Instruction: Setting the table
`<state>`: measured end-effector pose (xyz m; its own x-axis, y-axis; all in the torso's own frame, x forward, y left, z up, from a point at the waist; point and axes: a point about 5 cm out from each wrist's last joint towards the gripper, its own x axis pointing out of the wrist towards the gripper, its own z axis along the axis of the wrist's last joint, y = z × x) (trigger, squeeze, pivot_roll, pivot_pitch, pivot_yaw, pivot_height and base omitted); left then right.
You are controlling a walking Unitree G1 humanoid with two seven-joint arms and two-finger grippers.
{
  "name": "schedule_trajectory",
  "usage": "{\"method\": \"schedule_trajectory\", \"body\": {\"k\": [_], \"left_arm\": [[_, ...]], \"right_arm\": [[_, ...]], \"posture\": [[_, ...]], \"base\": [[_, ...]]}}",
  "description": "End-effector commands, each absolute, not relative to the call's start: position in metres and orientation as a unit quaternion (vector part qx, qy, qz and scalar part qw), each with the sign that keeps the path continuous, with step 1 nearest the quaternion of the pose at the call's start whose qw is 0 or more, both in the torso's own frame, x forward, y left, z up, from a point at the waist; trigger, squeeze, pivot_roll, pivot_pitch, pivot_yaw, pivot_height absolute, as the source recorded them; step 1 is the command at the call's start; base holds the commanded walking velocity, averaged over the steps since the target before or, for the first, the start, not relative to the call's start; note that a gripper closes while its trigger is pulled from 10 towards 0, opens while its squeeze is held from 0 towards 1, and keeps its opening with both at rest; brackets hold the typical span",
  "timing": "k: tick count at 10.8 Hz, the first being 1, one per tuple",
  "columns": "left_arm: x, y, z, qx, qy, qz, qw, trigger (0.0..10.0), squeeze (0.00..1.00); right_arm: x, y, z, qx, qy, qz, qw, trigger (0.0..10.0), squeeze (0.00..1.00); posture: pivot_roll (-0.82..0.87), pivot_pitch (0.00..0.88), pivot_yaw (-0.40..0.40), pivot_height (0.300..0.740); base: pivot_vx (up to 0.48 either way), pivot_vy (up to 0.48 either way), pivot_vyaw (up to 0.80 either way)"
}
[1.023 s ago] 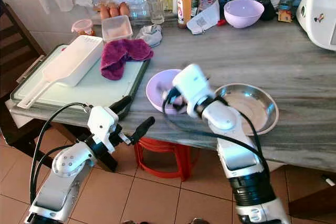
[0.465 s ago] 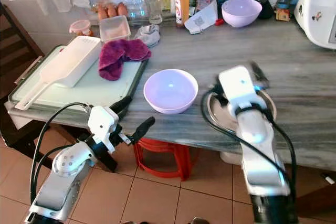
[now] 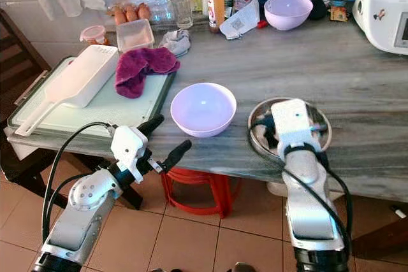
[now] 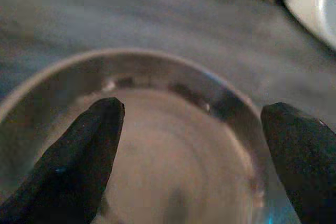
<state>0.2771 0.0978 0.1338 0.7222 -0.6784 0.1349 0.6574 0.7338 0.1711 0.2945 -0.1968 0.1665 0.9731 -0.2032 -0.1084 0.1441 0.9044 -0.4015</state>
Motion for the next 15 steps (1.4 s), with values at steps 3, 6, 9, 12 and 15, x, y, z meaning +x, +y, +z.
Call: {"method": "schedule_trajectory", "body": {"k": [3,6,9,12,15], "left_arm": [[0.276,0.103,0.131,0.059,-0.093,-0.360,0.926,10.0,0.00],[0.276,0.104,0.131,0.060,-0.094,-0.356,0.928,10.0,0.00],[0.275,0.103,0.131,0.060,-0.094,-0.356,0.928,10.0,0.00],[0.277,0.103,0.133,0.061,-0.096,-0.356,0.927,10.0,0.00],[0.275,0.103,0.133,0.062,-0.094,-0.356,0.928,10.0,0.00]], "right_arm": [[0.301,-0.199,0.161,-0.159,0.111,-0.084,0.977,10.0,1.00],[0.302,-0.196,0.153,-0.132,0.142,-0.064,0.979,10.0,1.00],[0.301,-0.187,0.146,-0.103,0.162,-0.039,0.981,10.0,1.00],[0.305,-0.184,0.147,-0.085,0.162,-0.032,0.983,10.0,1.00],[0.312,-0.179,0.149,-0.069,0.156,-0.023,0.985,10.0,1.00]], "posture": [[-0.20,0.129,0.117,0.740],[-0.19,0.134,0.114,0.740],[-0.19,0.137,0.115,0.740],[-0.18,0.137,0.120,0.740],[-0.18,0.135,0.121,0.740]], "base": [[0.000,0.000,0.00],[0.000,0.000,0.00],[0.000,0.000,0.00],[0.000,0.000,0.00],[0.000,0.000,0.00]]}}
